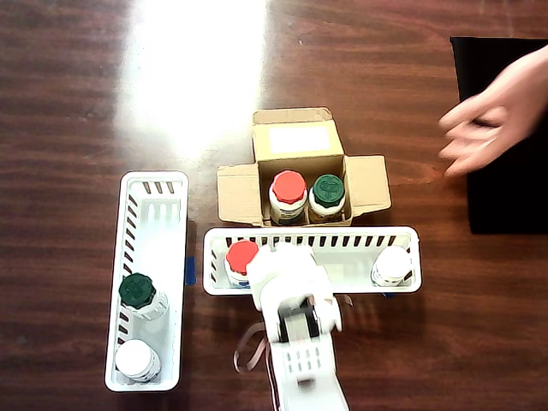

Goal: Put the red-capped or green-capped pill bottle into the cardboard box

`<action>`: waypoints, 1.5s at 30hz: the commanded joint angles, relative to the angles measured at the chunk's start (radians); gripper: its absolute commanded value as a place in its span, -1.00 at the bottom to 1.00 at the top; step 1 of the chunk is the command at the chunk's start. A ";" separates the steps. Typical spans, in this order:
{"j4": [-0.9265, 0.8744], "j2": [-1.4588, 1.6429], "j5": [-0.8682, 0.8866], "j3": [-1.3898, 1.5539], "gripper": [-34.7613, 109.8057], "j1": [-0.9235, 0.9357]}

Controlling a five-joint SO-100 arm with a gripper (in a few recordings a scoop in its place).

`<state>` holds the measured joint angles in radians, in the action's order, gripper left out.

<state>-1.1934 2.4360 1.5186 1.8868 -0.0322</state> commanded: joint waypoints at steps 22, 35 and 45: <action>0.043 0.999 0.115 0.922 -0.52 -0.012; 0.051 1.000 -0.023 1.074 -0.52 -0.196; 0.051 0.999 -0.222 1.074 -0.52 -0.276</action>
<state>-1.1290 3.3517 1.2625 2.9606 -0.2869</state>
